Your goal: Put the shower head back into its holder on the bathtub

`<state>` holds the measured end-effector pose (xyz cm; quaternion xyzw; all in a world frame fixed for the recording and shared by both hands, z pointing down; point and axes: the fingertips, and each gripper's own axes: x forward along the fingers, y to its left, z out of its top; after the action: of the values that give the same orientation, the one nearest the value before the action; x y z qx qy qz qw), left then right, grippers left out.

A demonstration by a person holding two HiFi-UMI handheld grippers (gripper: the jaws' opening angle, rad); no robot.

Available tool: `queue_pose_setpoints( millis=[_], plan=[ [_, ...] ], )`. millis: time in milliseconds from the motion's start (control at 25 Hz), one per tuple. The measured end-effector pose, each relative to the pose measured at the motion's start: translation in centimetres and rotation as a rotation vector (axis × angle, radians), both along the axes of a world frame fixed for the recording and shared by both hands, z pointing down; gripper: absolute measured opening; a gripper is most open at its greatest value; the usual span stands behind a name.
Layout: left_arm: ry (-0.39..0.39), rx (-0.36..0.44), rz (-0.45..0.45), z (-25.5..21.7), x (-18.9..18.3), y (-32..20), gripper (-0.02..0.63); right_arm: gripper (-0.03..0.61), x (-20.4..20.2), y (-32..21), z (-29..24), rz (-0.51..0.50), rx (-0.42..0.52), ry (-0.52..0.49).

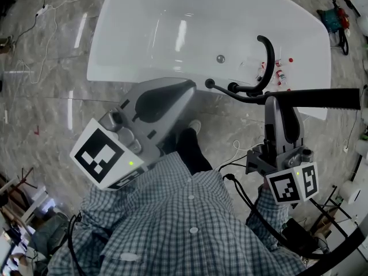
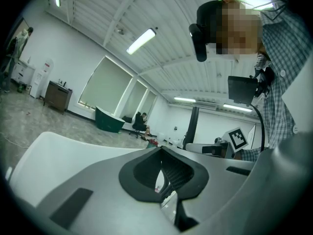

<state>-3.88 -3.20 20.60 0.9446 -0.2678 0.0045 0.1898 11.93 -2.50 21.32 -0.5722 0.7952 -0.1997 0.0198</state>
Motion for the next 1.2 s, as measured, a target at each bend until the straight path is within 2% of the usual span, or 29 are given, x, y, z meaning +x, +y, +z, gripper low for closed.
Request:
queue_pose_setpoints(
  millis=[680,960,1200],
  plan=[
    [-0.021,-0.04,0.008,3.1,0.1,0.0,0.009,0.124,0.0,-0.4,4.9,0.008,-0.059,-0.01],
    [-0.025,-0.049,0.014,4.0,0.2,0.1,0.009,0.124,-0.4,-0.3,6.4,-0.024,-0.054,0.046],
    [-0.029,-0.048,0.015,5.2,0.6,-0.1,0.009,0.124,-0.4,-0.4,8.2,-0.037,-0.066,0.046]
  ],
)
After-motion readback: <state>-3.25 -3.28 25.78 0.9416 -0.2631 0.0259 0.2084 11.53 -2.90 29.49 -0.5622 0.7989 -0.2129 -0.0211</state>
